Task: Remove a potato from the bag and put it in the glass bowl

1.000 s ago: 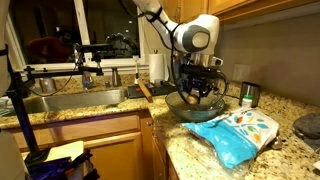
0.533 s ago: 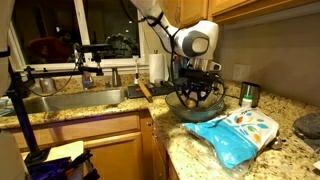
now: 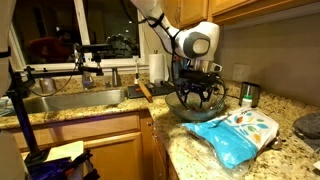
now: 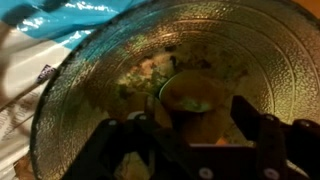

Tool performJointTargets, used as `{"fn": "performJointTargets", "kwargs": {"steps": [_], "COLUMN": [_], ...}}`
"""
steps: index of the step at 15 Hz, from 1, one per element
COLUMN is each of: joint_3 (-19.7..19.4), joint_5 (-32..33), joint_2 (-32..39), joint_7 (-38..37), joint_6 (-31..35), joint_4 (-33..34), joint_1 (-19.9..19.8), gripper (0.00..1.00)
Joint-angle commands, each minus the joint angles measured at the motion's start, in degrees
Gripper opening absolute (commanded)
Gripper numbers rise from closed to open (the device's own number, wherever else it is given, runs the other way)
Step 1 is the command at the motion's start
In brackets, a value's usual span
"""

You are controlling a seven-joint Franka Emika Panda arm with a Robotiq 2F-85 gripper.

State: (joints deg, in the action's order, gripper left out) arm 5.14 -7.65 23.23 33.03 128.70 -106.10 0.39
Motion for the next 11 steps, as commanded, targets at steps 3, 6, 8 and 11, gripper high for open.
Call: {"fn": "performJointTargets", "kwargs": {"steps": [3, 6, 8, 11], "joint_3": [0.76, 1.04, 1.03, 1.03], "joint_5": [1.21, 0.7, 0.7, 0.7], "joint_2": [-0.94, 0.03, 0.03, 0.03], "joint_7": [-0.22, -0.39, -0.38, -0.38], "joint_6": [-2.29, -0.12, -0.13, -0.14], "joint_4": [0.34, 0.39, 0.43, 0.43], "joint_1": [-1.38, -1.31, -1.35, -1.35], "gripper": [1.0, 1.0, 1.0, 1.0]}}
